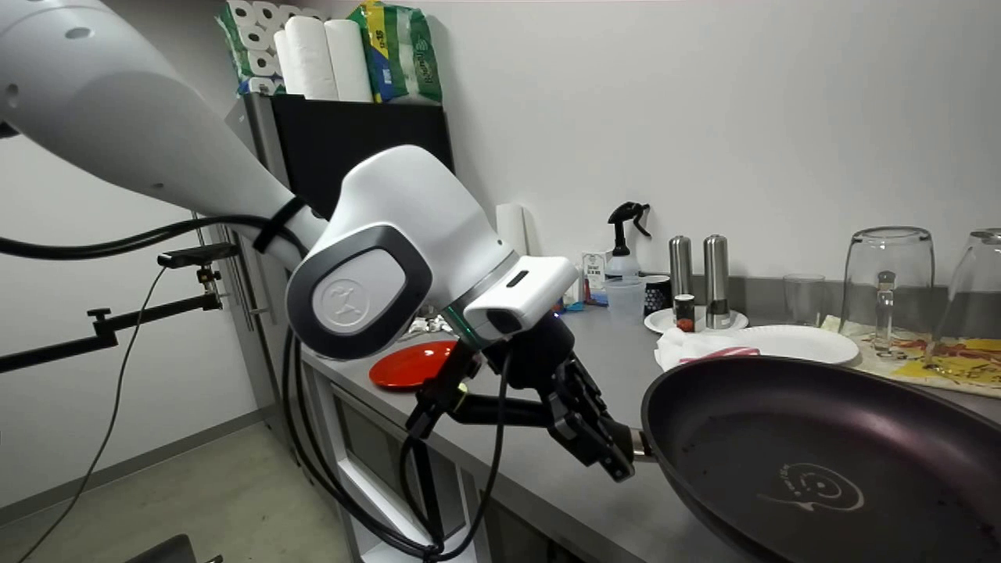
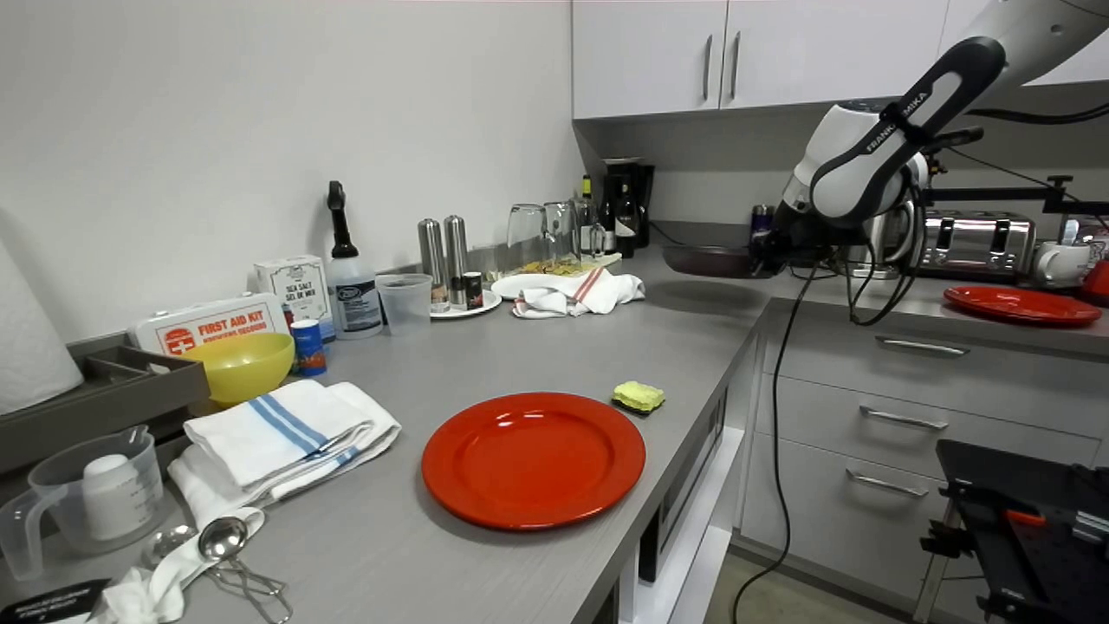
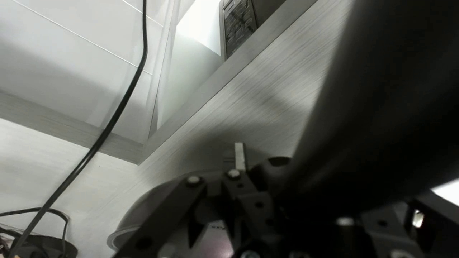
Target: Move the pan to the right and the left twice, then move it to the right on the counter
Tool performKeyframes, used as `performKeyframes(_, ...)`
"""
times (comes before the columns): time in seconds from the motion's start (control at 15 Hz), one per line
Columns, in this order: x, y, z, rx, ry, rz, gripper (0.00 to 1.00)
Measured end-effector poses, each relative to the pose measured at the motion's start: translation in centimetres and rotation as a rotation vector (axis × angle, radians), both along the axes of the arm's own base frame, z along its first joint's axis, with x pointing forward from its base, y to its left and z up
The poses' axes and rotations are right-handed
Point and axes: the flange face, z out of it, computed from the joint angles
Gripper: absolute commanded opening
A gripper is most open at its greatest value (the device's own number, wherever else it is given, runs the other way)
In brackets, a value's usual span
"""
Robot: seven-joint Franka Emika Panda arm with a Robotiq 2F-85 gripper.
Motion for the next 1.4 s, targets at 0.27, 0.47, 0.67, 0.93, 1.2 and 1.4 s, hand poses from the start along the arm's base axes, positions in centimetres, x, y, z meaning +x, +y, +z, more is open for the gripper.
performKeyframes(0.27,0.0,0.0,0.0,0.004,-0.002,-0.009,0.22)
performKeyframes(0.47,-0.1,0.0,-0.1,0.007,-0.001,-0.013,0.22)
performKeyframes(0.67,-0.1,0.0,-0.3,0.009,0.002,-0.015,0.22)
performKeyframes(0.93,-0.2,0.0,-0.7,0.012,0.009,-0.015,0.22)
performKeyframes(1.2,-0.2,0.1,-1.3,0.016,0.02,-0.015,0.22)
performKeyframes(1.4,-0.1,0.1,-2.0,0.01,0.031,-0.008,0.22)
